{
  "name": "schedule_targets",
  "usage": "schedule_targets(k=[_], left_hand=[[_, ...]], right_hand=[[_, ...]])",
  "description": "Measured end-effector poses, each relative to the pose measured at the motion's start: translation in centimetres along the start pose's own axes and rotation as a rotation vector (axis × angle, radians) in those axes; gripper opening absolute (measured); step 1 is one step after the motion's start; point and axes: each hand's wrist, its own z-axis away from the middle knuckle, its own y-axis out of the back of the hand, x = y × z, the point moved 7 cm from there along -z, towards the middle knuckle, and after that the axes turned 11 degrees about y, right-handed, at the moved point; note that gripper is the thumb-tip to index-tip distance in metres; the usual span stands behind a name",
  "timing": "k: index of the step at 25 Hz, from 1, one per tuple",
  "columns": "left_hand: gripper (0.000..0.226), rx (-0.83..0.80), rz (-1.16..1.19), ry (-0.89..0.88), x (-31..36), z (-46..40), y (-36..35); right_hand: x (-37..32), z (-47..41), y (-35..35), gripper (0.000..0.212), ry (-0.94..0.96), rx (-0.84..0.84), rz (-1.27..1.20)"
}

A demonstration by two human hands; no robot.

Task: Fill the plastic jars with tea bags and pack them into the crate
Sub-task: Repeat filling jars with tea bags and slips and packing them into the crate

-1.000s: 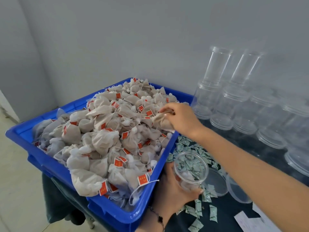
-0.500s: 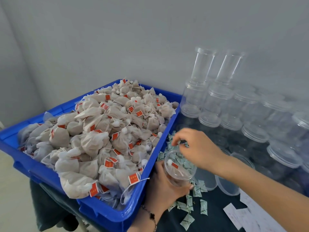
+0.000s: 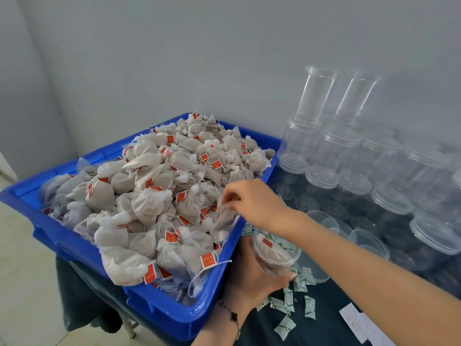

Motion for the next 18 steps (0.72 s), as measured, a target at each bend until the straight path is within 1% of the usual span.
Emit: schedule_targets(k=[1,3,5,6,9,12,13,14,16,18], left_hand=[[0.071,0.007,-0.003,0.013,0.0,0.1,0.1],[0.079,0.028,-0.039,0.043,-0.5,0.2,0.5],[0.085,0.044,-0.070,0.023,-0.5,0.5,0.5],[0.083,0.038,-0.063,0.005,-0.4,0.5,0.4],[0.082,0.015,-0.019,0.024,-0.6,0.2,0.2],[0.086,0.012,-0.026,0.050,-1.0,0.1,0.3],[0.088,0.029,-0.066,0.042,-0.8,0.3,0.4],[0.089,0.042,-0.103,0.032,-0.7,0.4,0.5],[0.089,0.064,-0.150,0.016,-0.4,0.5,0.7],[0.081,0.071,-0.209,0.011,-0.2,0.4,0.6]], right_hand=[[0.2,0.9,1.5,0.012,-0.013,0.054,-0.068],[0.5,2.8,4.1,0.013,-0.033,0.151,-0.135],[0.9,4.7,6.4,0.017,-0.064,0.244,-0.188],[1.2,5.6,7.4,0.019,-0.083,0.280,-0.220],[2.6,7.6,8.3,0.019,-0.163,0.287,-0.262],[4.9,8.8,5.9,0.007,-0.318,0.172,-0.291],[5.3,9.2,4.8,0.004,-0.365,0.113,-0.306],[5.4,9.3,3.5,0.003,-0.366,0.029,-0.273],[4.7,8.9,1.2,0.027,-0.242,-0.203,-0.051],[3.2,8.5,-1.2,0.050,-0.162,-0.399,0.079]])
